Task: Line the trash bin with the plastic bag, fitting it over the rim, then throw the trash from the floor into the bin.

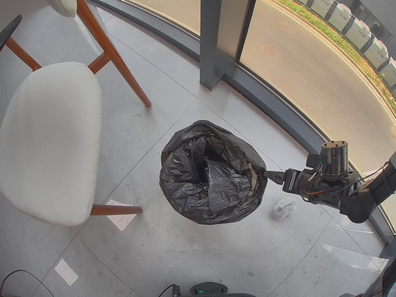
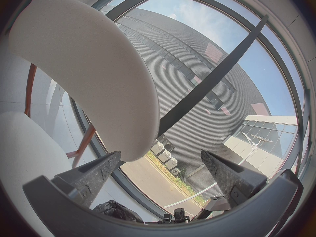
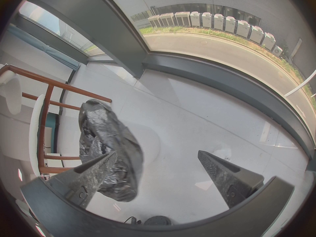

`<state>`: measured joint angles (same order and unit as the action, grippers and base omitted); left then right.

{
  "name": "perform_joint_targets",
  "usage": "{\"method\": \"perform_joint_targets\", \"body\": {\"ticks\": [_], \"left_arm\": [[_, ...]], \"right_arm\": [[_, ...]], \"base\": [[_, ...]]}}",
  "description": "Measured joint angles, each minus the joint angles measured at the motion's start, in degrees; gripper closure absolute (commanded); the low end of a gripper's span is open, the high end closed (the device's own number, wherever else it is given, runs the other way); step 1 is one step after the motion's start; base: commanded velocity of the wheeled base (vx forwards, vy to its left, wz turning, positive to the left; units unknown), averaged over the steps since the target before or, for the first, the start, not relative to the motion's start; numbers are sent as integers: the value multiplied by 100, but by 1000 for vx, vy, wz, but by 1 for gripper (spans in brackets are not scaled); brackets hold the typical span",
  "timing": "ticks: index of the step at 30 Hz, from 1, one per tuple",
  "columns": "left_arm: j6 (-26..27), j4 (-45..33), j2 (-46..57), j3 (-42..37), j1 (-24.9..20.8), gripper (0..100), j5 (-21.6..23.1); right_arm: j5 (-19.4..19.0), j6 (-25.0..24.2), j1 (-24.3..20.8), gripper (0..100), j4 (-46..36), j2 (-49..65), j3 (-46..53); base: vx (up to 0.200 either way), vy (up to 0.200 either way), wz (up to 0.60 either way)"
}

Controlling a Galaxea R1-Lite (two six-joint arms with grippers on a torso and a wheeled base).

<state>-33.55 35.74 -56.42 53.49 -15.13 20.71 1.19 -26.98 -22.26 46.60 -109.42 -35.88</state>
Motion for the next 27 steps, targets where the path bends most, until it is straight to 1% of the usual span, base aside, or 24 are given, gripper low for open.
{"method": "perform_joint_targets", "body": {"ticks": [5,8,12,15,20,23,27], "left_arm": [[0,0,6,11,-2,0,2],[0,2,16,26,-2,0,2],[-2,2,20,44,-2,0,6],[-4,0,20,56,2,0,6],[-9,-6,20,74,2,0,6],[-15,-6,17,78,2,0,-2],[-17,-9,16,85,2,0,-5]], "right_arm": [[37,312,148,0,213,-297,267],[149,438,291,0,266,-595,302],[338,482,394,0,336,-1009,254],[446,495,433,0,589,-1359,190],[503,501,410,0,1479,-2039,112],[512,473,250,0,1774,-2421,85],[518,405,46,0,1832,-2749,22]], "base": [[0,-200,0],[0,-200,0],[0,0,0],[0,0,0],[0,0,0],[-200,0,0],[-200,0,0]]}}
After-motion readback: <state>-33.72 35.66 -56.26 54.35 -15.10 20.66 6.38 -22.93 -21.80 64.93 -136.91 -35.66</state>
